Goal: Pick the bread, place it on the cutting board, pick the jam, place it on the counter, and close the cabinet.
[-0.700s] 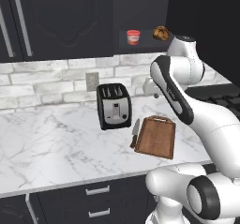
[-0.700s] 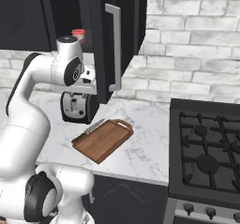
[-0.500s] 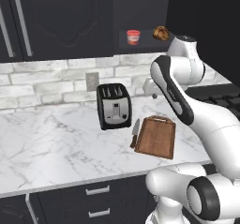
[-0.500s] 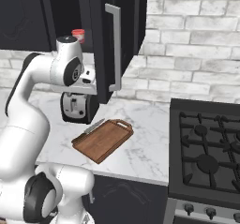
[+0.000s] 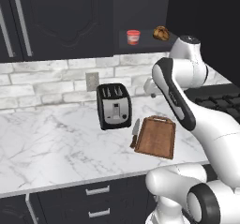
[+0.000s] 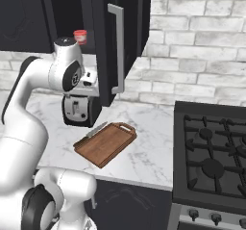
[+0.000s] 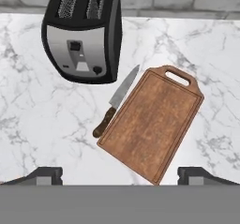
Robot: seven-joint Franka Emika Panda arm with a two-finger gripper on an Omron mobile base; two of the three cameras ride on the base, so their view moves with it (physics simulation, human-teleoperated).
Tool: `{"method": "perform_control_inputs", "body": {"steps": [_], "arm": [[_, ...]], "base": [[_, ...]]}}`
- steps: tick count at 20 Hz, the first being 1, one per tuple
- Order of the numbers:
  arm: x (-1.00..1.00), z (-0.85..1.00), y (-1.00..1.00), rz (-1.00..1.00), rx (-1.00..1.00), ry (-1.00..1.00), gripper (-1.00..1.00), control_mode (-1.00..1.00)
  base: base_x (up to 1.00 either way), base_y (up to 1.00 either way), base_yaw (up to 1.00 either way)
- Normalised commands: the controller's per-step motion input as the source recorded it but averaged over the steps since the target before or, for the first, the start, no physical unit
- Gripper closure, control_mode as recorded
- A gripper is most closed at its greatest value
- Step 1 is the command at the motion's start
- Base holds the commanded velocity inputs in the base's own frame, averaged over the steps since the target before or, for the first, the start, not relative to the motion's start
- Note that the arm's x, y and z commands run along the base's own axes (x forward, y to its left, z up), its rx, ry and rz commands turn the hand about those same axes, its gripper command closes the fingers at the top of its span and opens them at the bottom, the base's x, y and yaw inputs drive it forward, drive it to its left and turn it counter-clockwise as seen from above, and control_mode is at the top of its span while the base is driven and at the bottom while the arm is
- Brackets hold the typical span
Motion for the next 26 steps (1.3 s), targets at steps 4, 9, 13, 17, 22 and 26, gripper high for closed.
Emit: {"method": "perform_control_inputs", "body": {"steps": [4, 9, 13, 17, 22, 26], "arm": [[-0.07, 0.22, 0.00, 0.00, 0.00, -0.19, -1.00, -1.00], [0.00, 0.32, 0.00, 0.00, 0.00, -0.18, -1.00, -1.00], [0.00, 0.37, 0.00, 0.00, 0.00, -0.13, -1.00, -1.00], [-0.05, 0.43, 0.00, 0.00, 0.00, -0.16, -1.00, -1.00], [-0.14, 0.45, 0.00, 0.00, 0.00, -0.15, -1.00, -1.00], [-0.07, 0.39, 0.00, 0.00, 0.00, -0.14, -1.00, -1.00]], "base": [[0.00, 0.00, 0.00], [0.00, 0.00, 0.00], [0.00, 0.00, 0.00], [0.00, 0.00, 0.00], [0.00, 0.00, 0.00], [0.00, 0.00, 0.00]]}}
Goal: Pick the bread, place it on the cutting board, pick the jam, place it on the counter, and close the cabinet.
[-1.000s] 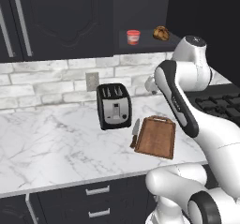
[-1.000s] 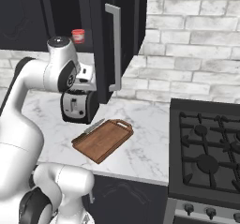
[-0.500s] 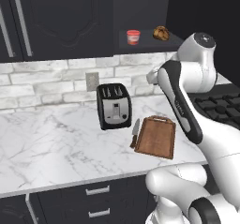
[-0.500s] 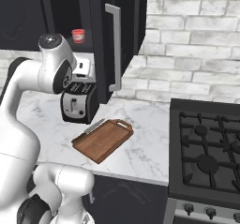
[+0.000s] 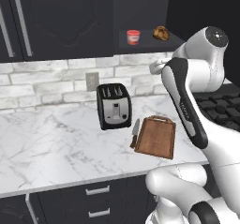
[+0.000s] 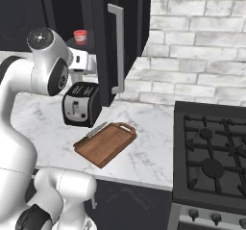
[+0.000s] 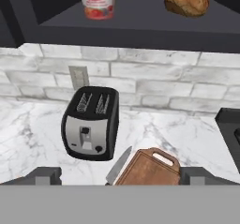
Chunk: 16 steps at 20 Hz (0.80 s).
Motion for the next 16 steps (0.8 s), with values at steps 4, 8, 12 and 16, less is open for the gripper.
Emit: {"method": "perform_control_inputs", "body": {"steps": [4, 8, 12, 16], "arm": [[0.06, 0.28, 0.00, 0.00, 0.00, -0.02, -1.00, -1.00], [0.34, 0.06, 0.00, 0.00, 0.00, 0.00, -1.00, -1.00], [0.39, 0.09, 0.00, 0.00, 0.01, 0.00, -1.00, -1.00], [0.21, 0.18, 0.00, 0.03, 0.02, 0.00, -1.00, -1.00]], "base": [[0.00, 0.00, 0.00], [0.00, 0.00, 0.00], [0.00, 0.00, 0.00], [0.00, 0.00, 0.00]]}}
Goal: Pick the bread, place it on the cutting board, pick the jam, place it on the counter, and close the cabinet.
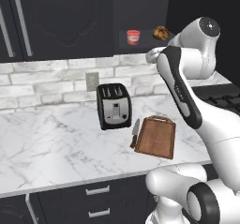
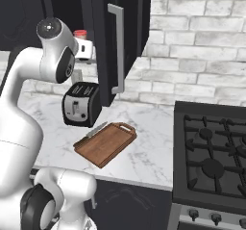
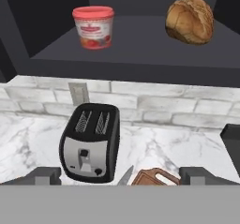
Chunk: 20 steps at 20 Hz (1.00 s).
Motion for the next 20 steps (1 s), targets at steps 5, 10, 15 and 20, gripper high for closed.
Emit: {"method": "perform_control_inputs", "body": {"steps": [5, 10, 15, 20], "arm": [[0.08, 0.38, 0.01, 0.04, 0.01, 0.00, -1.00, -1.00], [0.15, 0.22, 0.09, 0.05, 0.00, 0.00, -1.00, -1.00], [0.27, 0.01, 0.12, 0.07, 0.00, 0.00, -1.00, -1.00], [0.30, 0.00, 0.01, 0.09, 0.00, -0.01, -1.00, -1.00]], "base": [[0.00, 0.00, 0.00], [0.00, 0.00, 0.00], [0.00, 0.00, 0.00], [0.00, 0.00, 0.00]]}}
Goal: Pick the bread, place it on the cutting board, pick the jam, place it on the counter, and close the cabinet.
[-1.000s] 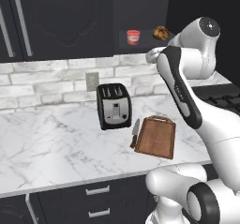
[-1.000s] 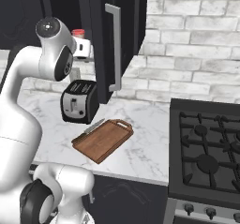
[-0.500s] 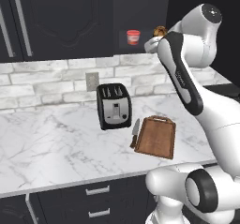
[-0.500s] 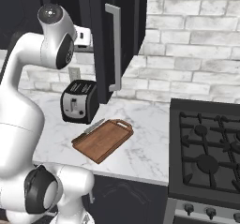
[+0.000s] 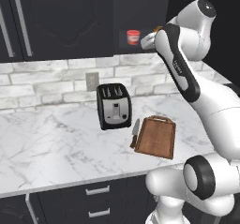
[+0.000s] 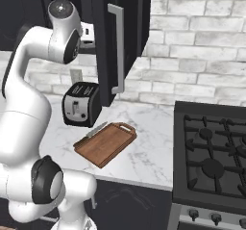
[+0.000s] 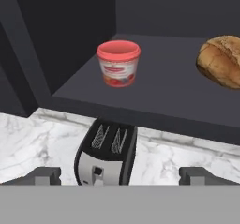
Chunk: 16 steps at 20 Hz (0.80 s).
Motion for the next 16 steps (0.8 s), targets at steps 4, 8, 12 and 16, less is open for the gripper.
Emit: {"method": "perform_control_inputs", "body": {"steps": [4, 8, 12, 16], "arm": [[0.31, 0.00, 0.01, 0.09, 0.00, 0.00, -1.00, -1.00], [0.31, 0.00, 0.00, 0.09, 0.00, 0.00, -1.00, -1.00], [0.38, 0.00, 0.01, 0.08, 0.00, 0.00, -1.00, -1.00], [0.43, 0.00, 0.02, 0.06, 0.00, 0.00, -1.00, -1.00]], "base": [[0.00, 0.00, 0.00], [0.00, 0.00, 0.00], [0.00, 0.00, 0.00], [0.00, 0.00, 0.00]]}}
